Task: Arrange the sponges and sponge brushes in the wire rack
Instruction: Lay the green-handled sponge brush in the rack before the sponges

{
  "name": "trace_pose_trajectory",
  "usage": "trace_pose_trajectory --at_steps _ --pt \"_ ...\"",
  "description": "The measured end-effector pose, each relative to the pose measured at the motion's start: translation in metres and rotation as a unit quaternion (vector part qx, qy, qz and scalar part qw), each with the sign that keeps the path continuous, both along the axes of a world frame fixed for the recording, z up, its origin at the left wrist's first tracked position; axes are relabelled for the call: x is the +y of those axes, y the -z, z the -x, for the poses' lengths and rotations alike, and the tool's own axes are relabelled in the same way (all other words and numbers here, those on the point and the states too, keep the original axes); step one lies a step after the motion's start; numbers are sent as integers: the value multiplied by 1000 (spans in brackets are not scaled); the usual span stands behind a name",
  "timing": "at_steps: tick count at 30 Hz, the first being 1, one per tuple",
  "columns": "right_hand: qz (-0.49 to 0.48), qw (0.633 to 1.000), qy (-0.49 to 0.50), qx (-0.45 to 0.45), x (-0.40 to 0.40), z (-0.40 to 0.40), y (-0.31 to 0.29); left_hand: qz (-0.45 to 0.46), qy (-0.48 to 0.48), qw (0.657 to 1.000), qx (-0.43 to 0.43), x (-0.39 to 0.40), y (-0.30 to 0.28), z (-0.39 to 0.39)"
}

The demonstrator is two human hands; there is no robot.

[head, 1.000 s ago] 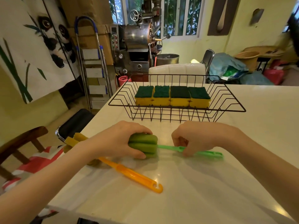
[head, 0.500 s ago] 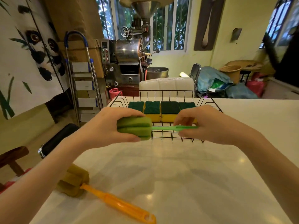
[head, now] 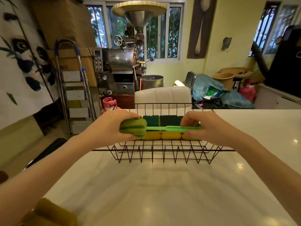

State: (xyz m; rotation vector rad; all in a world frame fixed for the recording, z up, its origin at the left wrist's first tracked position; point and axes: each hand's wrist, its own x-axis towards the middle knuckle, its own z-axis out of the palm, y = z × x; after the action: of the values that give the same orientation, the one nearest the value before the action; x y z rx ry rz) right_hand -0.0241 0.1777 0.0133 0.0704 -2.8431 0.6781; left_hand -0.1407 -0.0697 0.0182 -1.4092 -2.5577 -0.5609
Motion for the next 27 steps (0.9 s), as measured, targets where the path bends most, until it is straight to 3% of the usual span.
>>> trace_pose_trajectory --at_steps 7,13,27 --pt "-129 983 -17 -130 4 36 9 152 0 988 10 19 13 28" --pt "-154 964 -41 -211 -2 54 18 251 -6 968 22 32 29 39" --pt "-162 946 -38 -278 -10 60 27 276 -13 960 49 35 31 43"
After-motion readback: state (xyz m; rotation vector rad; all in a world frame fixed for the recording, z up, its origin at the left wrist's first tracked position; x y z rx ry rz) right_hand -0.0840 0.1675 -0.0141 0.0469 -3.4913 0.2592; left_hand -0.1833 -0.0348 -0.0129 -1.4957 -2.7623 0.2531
